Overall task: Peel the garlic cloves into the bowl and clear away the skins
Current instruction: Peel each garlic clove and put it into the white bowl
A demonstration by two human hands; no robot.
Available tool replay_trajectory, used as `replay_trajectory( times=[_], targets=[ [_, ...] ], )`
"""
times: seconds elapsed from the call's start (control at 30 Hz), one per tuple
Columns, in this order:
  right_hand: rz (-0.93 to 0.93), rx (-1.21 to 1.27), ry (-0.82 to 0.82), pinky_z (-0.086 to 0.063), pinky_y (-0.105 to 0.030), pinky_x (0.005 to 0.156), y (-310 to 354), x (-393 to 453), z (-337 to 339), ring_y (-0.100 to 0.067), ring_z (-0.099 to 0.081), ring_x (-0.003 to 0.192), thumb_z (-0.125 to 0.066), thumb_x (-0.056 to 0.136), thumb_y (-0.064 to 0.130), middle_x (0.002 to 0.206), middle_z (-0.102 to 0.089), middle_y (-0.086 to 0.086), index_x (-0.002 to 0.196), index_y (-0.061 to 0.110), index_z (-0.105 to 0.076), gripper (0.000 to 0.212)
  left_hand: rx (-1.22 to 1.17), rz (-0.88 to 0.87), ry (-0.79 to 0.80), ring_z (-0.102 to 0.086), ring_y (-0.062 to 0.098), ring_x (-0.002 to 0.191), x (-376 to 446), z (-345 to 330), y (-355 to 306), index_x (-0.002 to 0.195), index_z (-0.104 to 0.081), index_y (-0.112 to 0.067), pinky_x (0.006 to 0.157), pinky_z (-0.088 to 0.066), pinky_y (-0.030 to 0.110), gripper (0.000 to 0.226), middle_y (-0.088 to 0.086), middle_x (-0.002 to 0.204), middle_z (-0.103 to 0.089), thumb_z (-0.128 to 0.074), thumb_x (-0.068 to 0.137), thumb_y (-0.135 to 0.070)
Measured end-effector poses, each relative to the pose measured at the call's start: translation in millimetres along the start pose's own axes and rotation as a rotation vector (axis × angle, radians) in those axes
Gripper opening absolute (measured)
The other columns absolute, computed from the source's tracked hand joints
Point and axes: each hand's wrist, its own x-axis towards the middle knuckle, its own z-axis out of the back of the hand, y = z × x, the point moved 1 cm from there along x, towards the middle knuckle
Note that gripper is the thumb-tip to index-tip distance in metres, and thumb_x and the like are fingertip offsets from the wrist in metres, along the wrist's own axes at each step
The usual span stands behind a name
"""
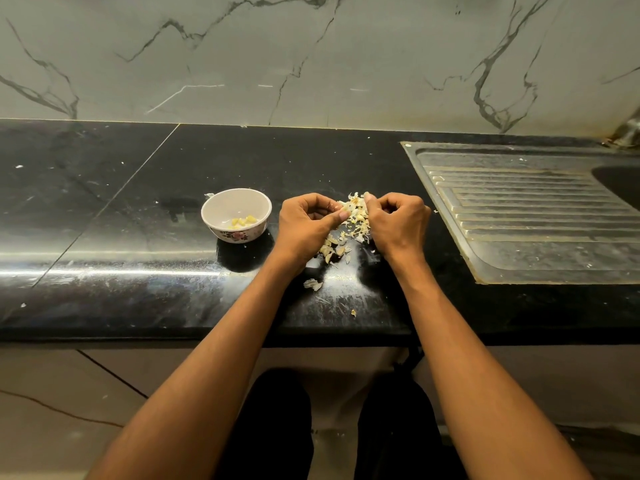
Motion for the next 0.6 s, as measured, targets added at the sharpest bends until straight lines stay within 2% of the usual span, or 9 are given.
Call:
replay_trajectory(
  times=[0.13, 0.23, 0.33, 0.4, 0.47, 0.53, 0.6],
  targets=[
    [-0.001, 0.029, -0.017, -0.044, -0.034, 0.053, 0.0, 0.7, 1.4, -0.016, -0.049, 0.051, -0.065, 0.084, 0.017, 0.054, -0.057, -0.003, 0.059, 0.006, -0.059, 0.028, -0.007, -0.006, -0.002, -0.067, 0.009, 0.069, 0.3, 0.4, 0.4, 0.085, -0.073, -0.006, 0.069, -0.055, 0.02, 0.014, 0.006, 0.078, -0.073, -0.086, 0.079, -0.006],
    [0.043, 0.058, -0.011, -0.037, -0.028, 0.052, 1.3, -1.1, 2.3, -0.013, -0.041, 0.05, -0.064, 0.077, 0.008, 0.055, -0.054, -0.008, 0.059, 0.002, -0.055, 0.021, -0.003, -0.01, -0.005, -0.066, 0.009, 0.067, 0.9, 0.0, 1.5, 0.084, -0.073, -0.006, 0.068, -0.056, 0.021, 0.014, 0.005, 0.077, -0.073, -0.086, 0.079, -0.006],
    [0.083, 0.09, -0.008, -0.036, -0.027, 0.049, -0.6, -0.6, 2.0, -0.01, -0.041, 0.05, -0.065, 0.074, 0.007, 0.055, -0.056, -0.009, 0.058, 0.004, -0.056, 0.019, 0.0, -0.008, -0.011, -0.067, 0.009, 0.068, 0.9, 0.3, 1.9, 0.086, -0.074, -0.003, 0.069, -0.056, 0.021, 0.014, 0.007, 0.078, -0.073, -0.086, 0.079, -0.006],
    [0.1, 0.088, -0.001, -0.039, -0.027, 0.049, -1.9, 0.6, 1.2, -0.009, -0.045, 0.05, -0.067, 0.075, 0.009, 0.055, -0.058, -0.003, 0.059, 0.006, -0.06, 0.018, 0.004, -0.008, -0.015, -0.067, 0.009, 0.069, 1.3, 0.6, 2.0, 0.088, -0.074, 0.0, 0.069, -0.056, 0.022, 0.016, 0.007, 0.079, -0.073, -0.086, 0.08, -0.006],
    [0.115, 0.063, 0.034, -0.049, -0.03, 0.052, -3.5, 1.6, -0.6, -0.01, -0.056, 0.053, -0.074, 0.081, 0.014, 0.059, -0.064, 0.003, 0.064, 0.009, -0.07, 0.018, 0.008, -0.009, -0.016, -0.066, 0.008, 0.068, 1.3, 0.6, 2.1, 0.089, -0.074, 0.0, 0.067, -0.056, 0.021, 0.017, 0.007, 0.079, -0.073, -0.086, 0.08, -0.007],
    [0.115, 0.052, 0.088, -0.058, -0.036, 0.061, -4.9, 2.2, -2.2, -0.014, -0.067, 0.063, -0.08, 0.085, 0.019, 0.067, -0.071, 0.004, 0.074, 0.012, -0.077, 0.013, 0.007, -0.006, -0.02, -0.066, 0.008, 0.066, 1.4, 0.5, 2.5, 0.088, -0.074, -0.001, 0.065, -0.054, 0.02, 0.017, 0.006, 0.078, -0.073, -0.086, 0.08, -0.008],
    [0.108, 0.076, 0.126, -0.061, -0.041, 0.071, -6.1, 2.6, -3.5, -0.014, -0.072, 0.073, -0.079, 0.088, 0.016, 0.076, -0.075, 0.003, 0.083, 0.012, -0.081, 0.006, 0.009, -0.003, -0.024, -0.066, 0.007, 0.066, 1.9, 0.7, 3.3, 0.088, -0.074, -0.001, 0.064, -0.053, 0.019, 0.017, 0.006, 0.078, -0.073, -0.086, 0.079, -0.008]
  ],
)
